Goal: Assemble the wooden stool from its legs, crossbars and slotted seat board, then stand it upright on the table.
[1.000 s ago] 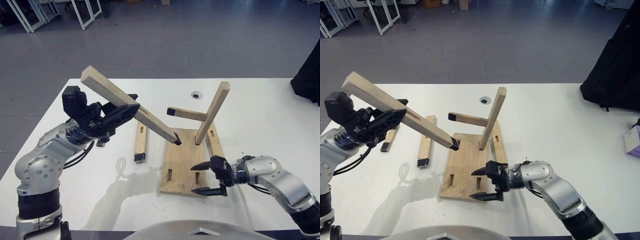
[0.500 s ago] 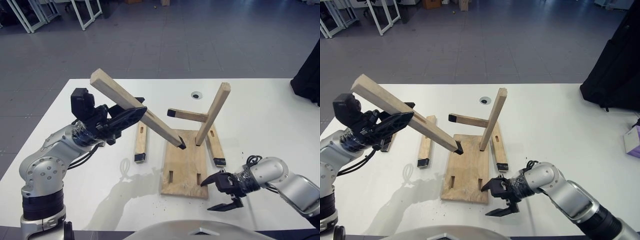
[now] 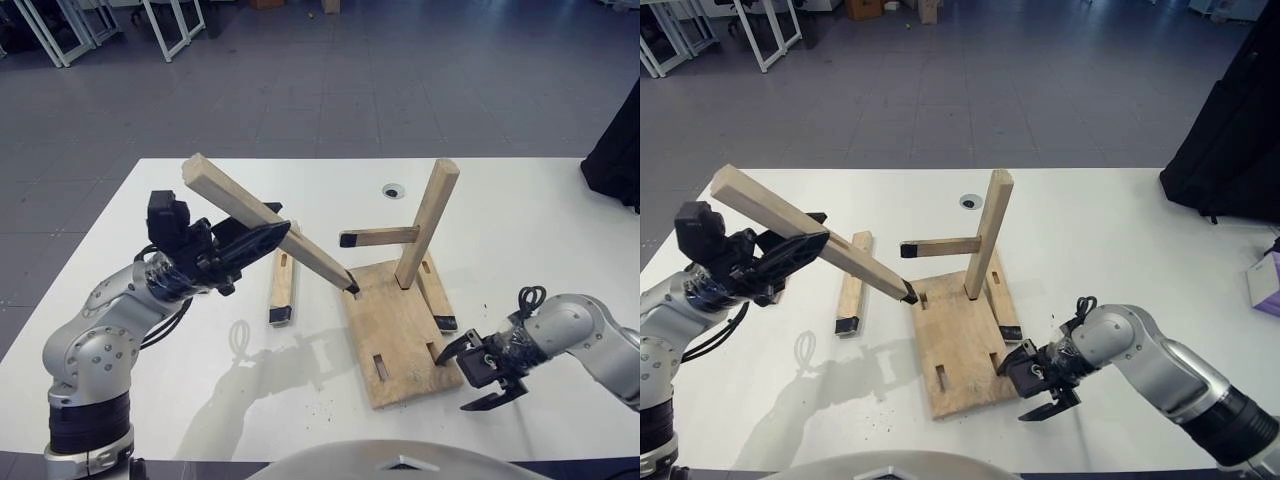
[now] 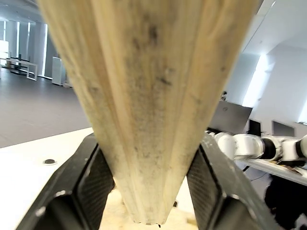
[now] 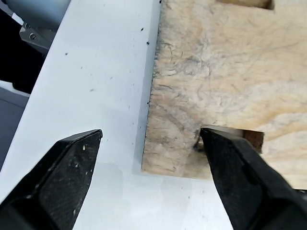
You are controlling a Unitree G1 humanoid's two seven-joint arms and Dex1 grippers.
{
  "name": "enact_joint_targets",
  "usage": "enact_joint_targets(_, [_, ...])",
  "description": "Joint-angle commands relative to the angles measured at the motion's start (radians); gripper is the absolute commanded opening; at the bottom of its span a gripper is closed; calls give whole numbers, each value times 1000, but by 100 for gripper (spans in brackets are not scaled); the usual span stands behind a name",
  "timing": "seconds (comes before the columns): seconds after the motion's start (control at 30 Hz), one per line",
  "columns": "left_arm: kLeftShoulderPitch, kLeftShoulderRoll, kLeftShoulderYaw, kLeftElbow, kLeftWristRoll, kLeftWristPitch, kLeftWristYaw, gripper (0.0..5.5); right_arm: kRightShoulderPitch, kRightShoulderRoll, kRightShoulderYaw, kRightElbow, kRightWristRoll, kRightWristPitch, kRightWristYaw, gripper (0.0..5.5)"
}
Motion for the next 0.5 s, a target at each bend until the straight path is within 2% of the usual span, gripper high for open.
enact_joint_targets(0.03, [-7, -61, -61, 22, 145, -128, 1, 205, -12, 10, -40, 0, 28, 41, 9, 377])
enact_joint_targets(0.13, [-18, -88, -121, 73, 222, -179, -31, 205, -21, 30, -80, -39, 96, 83, 8, 377])
enact_joint_targets(0.37, [-58, -56, -204, 206, 332, -203, -123, 205, -76, 81, -122, -71, 181, 165, 9, 377])
enact_joint_targets(0.5, [-122, -59, -231, 285, 394, -230, -148, 205, -137, 169, -177, -50, 217, 234, -94, 377])
